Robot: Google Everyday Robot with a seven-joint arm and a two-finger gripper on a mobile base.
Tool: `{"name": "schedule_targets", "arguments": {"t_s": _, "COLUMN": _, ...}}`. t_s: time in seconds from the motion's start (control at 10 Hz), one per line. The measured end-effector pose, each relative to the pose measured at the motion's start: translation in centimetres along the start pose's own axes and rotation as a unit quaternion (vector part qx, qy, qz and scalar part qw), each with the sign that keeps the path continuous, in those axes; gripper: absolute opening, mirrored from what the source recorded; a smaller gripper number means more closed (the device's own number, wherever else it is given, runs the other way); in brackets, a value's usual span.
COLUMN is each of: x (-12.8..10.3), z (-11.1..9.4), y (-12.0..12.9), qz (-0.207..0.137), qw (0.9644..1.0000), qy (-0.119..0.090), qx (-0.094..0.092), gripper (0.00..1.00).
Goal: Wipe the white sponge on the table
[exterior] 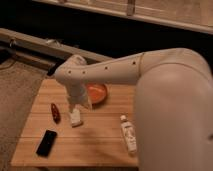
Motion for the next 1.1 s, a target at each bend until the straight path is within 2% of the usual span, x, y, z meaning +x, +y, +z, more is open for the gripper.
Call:
{"name": "schedule_targets", "arguments": {"t_s": 0.2, "x": -2.2, "z": 2.1, "y": 2.9, "qz": -0.040, "qw": 0.9991, "qy": -0.006, "qx": -0.014, "gripper": 0.65}}
{"name": "schedule_targets", "arguments": {"t_s": 0.4, "x": -3.6, "z": 4.0, "y": 4.3, "qz": -0.072, "qw": 0.9971, "qy": -0.007, "qx": -0.024, "gripper": 0.65}}
{"name": "schedule_targets", "arguments": {"t_s": 0.6, "x": -4.0, "z": 5.6, "y": 4.6, "qz": -0.092, "qw": 0.9954, "qy": 0.002, "qx": -0.026, "gripper": 0.65}}
{"name": "schedule_targets", "arguments": {"t_s": 1.1, "x": -4.4, "z": 8.6, "y": 4.3, "qz": -0.106, "qw": 0.9938, "qy": 0.028, "qx": -0.021, "gripper": 0.65}}
